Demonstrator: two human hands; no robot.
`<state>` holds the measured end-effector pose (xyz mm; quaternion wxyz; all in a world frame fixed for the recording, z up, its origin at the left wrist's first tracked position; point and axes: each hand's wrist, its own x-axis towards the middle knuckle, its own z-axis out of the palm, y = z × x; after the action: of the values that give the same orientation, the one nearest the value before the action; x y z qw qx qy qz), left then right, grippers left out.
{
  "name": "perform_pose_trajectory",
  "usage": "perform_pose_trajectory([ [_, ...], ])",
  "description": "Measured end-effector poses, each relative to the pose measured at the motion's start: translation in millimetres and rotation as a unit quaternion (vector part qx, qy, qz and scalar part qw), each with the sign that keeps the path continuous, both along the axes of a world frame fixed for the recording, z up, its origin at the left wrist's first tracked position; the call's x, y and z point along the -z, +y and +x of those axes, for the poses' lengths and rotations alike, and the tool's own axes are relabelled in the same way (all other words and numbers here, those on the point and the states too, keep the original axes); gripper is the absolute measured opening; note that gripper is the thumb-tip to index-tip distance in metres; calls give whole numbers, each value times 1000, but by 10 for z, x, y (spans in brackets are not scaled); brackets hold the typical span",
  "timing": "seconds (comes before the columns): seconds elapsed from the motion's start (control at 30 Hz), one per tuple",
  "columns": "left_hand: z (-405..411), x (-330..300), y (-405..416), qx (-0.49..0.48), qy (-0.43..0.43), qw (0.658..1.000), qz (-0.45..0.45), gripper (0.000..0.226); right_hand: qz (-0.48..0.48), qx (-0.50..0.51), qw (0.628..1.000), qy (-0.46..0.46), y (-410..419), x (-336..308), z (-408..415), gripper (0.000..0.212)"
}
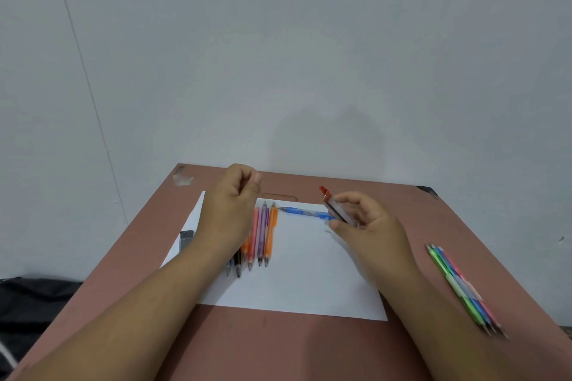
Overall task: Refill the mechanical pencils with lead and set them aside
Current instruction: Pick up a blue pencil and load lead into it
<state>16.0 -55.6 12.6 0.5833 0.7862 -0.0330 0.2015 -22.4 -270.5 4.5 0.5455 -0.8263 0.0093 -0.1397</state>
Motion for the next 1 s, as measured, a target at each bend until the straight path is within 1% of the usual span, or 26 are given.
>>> perform_pose_trajectory([
  [0.17, -6, 3, -12, -1, 4, 1000, 10, 21, 35, -7, 999, 13, 27, -33, -13, 35],
  [0.23, -10, 6, -7, 1, 0, 1000, 16, 22, 45, -18, 999, 12, 47, -56, -26, 46],
  [0.33, -20, 7, -7, 3, -1, 1000, 20, 22, 44, -46, 998, 18, 81, -68, -49, 73],
  [0.4, -25, 6, -10, 1, 0, 1000, 24, 22, 51, -48, 997, 18, 89, -58, -45, 78],
  [0.5, -29, 5, -15, 1, 2, 1000, 26, 22, 65, -44, 997, 12, 86, -59, -42, 75],
  [0.6, -24, 9, -13, 1, 3, 1000, 29, 22, 56, -38, 998, 11, 77, -59, -36, 74],
  [0.73, -19, 15, -14, 3, 3, 1000, 30, 23, 13, -33, 999, 7, 77, -67, -45, 74],
  [0.9, -21, 12, -17, 6, 3, 1000, 31, 23, -76, -6, 997, 4, 76, -100, -72, 66],
  [1.0, -15, 13, -21, 7, 1, 999, 31, 22, -115, -11, 993, -4, 84, -120, -100, 60],
])
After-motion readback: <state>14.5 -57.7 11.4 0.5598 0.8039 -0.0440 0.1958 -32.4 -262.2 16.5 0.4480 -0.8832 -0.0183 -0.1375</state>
